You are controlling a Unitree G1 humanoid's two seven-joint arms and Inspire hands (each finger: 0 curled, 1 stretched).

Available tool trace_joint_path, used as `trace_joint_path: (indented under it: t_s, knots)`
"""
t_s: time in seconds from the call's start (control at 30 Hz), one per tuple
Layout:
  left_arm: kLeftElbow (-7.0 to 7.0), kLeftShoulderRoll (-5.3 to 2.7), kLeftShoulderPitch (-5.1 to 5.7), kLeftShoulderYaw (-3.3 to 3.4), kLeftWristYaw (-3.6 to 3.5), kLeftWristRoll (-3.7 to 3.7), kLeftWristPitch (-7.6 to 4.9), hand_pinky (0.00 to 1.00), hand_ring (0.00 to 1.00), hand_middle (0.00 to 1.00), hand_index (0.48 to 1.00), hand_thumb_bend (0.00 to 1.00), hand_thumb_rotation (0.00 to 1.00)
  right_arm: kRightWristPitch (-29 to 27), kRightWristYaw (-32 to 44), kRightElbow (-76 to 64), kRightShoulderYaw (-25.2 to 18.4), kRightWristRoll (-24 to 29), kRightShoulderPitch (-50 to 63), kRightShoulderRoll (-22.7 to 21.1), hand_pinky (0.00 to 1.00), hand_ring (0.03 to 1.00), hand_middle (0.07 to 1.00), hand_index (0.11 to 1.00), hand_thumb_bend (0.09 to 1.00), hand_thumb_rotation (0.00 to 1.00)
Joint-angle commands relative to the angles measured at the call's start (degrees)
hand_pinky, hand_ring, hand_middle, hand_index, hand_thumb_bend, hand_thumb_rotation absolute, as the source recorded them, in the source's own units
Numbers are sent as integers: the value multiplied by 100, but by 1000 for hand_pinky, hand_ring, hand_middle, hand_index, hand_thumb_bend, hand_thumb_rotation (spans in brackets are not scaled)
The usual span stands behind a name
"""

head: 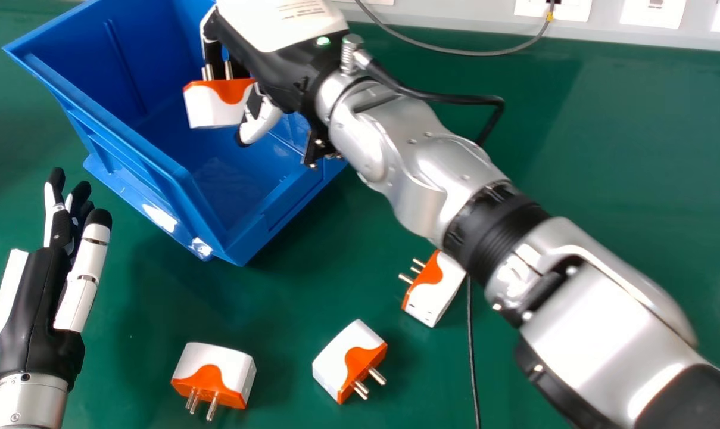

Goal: Pick all objects and put in blue box

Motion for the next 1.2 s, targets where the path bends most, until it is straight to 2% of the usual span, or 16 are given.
trace_joint_path:
  t_s: [0.0,0.17,0.33,0.6,0.83,0.9,1.0,1.07,1.17]
  knots:
    - [-195,-9,45,-8,37,48,-24,1000,1000,1000,1000,279,861,-92,-306,153,-63,111,-408,107,351,424,503,513,494,0]
    - [-385,-67,95,-61,98,79,86,1000,1000,1000,1000,290,862,0,-574,511,22,121,-561,287,362,430,512,504,496,0]
    - [-413,-91,96,-73,107,85,116,1000,1000,1000,1000,294,863,18,-629,689,99,111,-576,351,341,430,514,531,493,0]
    - [-658,-128,179,-118,149,75,240,1000,1000,1000,1000,295,863,45,-388,751,163,166,-554,322,338,430,510,546,492,0]
    - [-566,-103,158,-122,166,119,192,1000,1000,1000,1000,300,863,203,55,762,202,168,-539,261,353,437,492,536,495,0]
    - [-546,-97,144,-121,185,148,176,1000,1000,1000,1000,301,863,224,215,746,245,141,-534,219,501,593,639,632,577,0]
    - [-548,-90,136,-119,223,215,179,1000,1000,1000,1000,301,863,228,321,700,212,199,-514,191,641,757,803,770,613,0]
    - [-556,-93,140,-121,245,246,175,1000,1000,1000,1000,301,863,192,221,638,192,218,-424,152,641,757,803,770,613,0]
    - [-569,-100,148,-123,264,276,169,1000,1000,1000,1000,294,862,178,131,599,188,223,-350,126,725,871,899,872,683,99]
